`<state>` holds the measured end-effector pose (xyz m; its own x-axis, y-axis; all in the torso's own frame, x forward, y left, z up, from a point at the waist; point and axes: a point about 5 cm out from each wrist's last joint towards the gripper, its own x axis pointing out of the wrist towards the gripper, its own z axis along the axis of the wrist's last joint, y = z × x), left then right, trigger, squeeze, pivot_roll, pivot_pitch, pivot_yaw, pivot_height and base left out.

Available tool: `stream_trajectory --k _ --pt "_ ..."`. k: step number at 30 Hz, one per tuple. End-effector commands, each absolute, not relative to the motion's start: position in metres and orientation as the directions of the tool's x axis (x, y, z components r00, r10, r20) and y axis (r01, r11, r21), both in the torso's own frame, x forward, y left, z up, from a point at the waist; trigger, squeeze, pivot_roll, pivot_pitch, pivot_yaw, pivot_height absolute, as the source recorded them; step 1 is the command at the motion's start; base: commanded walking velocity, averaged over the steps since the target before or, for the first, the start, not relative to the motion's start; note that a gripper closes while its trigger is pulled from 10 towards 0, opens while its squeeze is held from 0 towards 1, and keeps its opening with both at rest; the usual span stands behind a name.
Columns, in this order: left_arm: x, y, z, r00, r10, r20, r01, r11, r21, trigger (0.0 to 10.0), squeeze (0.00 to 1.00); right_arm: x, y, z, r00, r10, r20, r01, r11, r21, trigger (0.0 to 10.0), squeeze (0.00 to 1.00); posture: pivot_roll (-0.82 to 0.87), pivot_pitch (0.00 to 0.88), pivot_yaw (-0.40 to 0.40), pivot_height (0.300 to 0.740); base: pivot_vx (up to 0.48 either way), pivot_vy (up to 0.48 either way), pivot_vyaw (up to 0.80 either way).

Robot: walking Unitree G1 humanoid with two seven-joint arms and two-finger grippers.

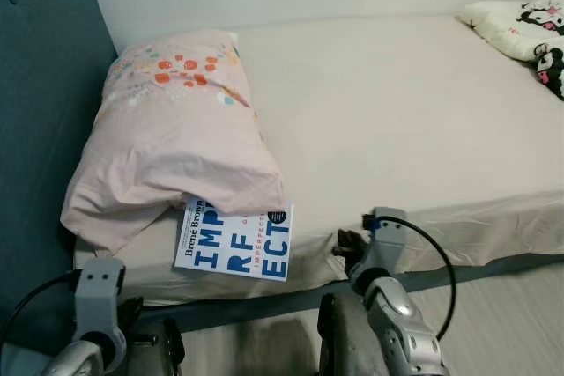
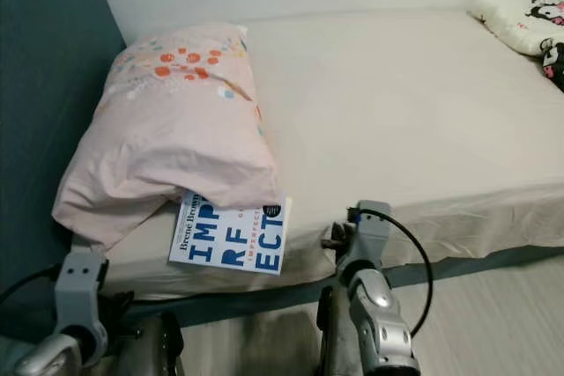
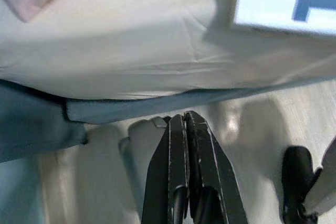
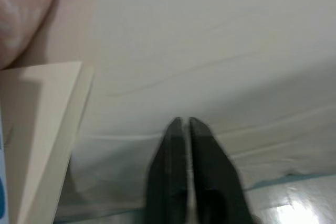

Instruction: Clean up the room

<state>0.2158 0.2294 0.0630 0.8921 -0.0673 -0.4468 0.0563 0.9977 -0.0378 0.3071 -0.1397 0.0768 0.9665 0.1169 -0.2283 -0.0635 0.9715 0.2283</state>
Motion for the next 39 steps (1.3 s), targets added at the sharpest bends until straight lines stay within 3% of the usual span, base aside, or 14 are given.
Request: stream_trajectory --k 1,2,14,22,31,33,39 --pt "0.209 0.229 0.051 0.859 -0.059 -0.509 0.055 0.998 -0.022 10.0 0.0 0.306 -0.137 0.07 0.956 0.13 -0.262 -0.066 0.969 0.238 0.0 0.0 0.06 0.22 -0.041 0.525 0.0 0.0 0.0" --pt "0.206 0.224 0.045 0.838 -0.074 -0.54 0.087 0.996 -0.003 10.0 0.0 0.32 -0.137 0.072 0.954 0.121 -0.275 -0.053 0.968 0.245 0.0 0.0 0.06 0.235 -0.037 0.525 0.0 0.0 0.0" --pt "0.2 0.204 0.044 0.816 -0.157 -0.556 0.193 0.981 0.006 10.0 0.0 0.354 -0.122 0.09 0.934 0.208 -0.289 -0.146 0.964 0.223 0.0 0.0 0.07 0.257 -0.035 0.525 0.0 0.0 0.0" --pt "0.206 0.187 0.038 0.811 -0.181 -0.557 0.232 0.972 0.022 10.0 0.0 0.364 -0.104 0.099 0.91 0.297 -0.289 -0.247 0.948 0.199 0.0 0.0 0.08 0.266 -0.049 0.525 0.0 0.0 0.0" --pt "0.216 0.171 0.038 0.822 -0.189 -0.538 0.25 0.967 0.041 10.0 0.0 0.37 -0.104 0.103 0.914 0.297 -0.276 -0.251 0.949 0.191 0.0 0.0 0.07 0.272 -0.04 0.525 0.0 0.0 0.0" --pt "0.22 0.167 0.041 0.827 -0.197 -0.526 0.254 0.967 0.037 10.0 0.0 0.377 -0.105 0.111 0.924 0.292 -0.247 -0.244 0.948 0.205 1.4 0.0 0.08 0.28 -0.025 0.525 0.0 0.0 0.0" --pt "0.222 0.166 0.042 0.829 -0.2 -0.523 0.261 0.964 0.044 10.0 0.0 0.385 -0.107 0.122 0.93 0.289 -0.226 -0.246 0.948 0.2 1.6 0.0 0.08 0.285 -0.026 0.525 0.0 0.0 0.0"
